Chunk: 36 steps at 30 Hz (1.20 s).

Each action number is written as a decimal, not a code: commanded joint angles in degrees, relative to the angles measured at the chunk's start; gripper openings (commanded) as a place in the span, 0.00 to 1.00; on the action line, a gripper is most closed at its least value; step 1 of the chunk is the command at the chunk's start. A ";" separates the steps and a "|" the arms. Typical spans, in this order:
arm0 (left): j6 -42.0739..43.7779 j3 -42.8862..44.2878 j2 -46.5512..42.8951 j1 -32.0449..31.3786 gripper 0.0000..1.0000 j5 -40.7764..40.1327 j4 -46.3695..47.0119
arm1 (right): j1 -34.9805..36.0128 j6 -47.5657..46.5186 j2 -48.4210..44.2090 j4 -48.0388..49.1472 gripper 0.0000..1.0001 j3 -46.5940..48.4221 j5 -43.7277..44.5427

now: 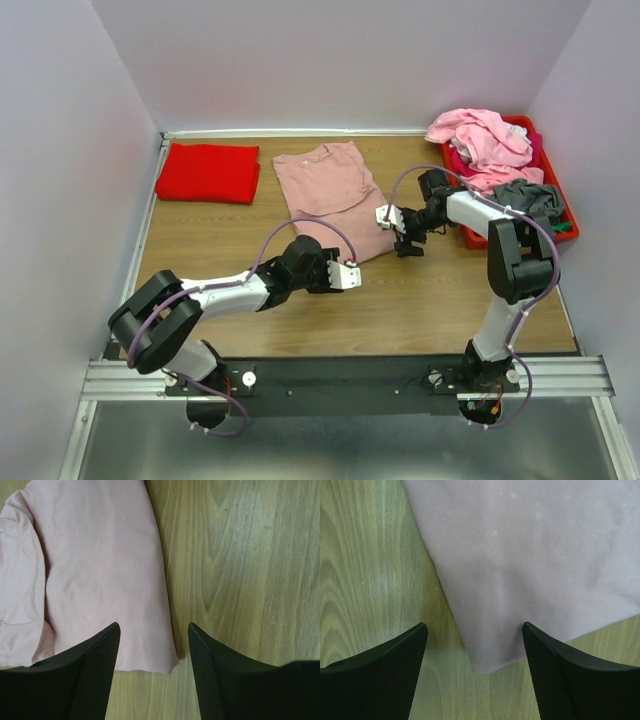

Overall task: Fold and stack the t-shirts
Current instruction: Fold the tshirt

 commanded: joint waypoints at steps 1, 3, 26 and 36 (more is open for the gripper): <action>1.17 2.26 2.38 -0.70 0.65 -1.57 0.91 | 1.00 -0.60 1.49 -1.16 0.82 0.62 2.30; 1.17 2.61 4.04 -0.97 0.65 -2.01 0.04 | 1.26 0.01 2.02 -0.98 0.80 1.05 2.91; 1.70 5.09 9.35 -10.08 0.00 -6.69 -8.31 | 2.23 6.44 -6.56 -3.17 0.01 -8.60 11.08; -8.84 2.26 0.90 -26.46 0.32 -3.50 -14.73 | 2.32 8.61 -24.59 -16.27 0.63 -18.55 10.75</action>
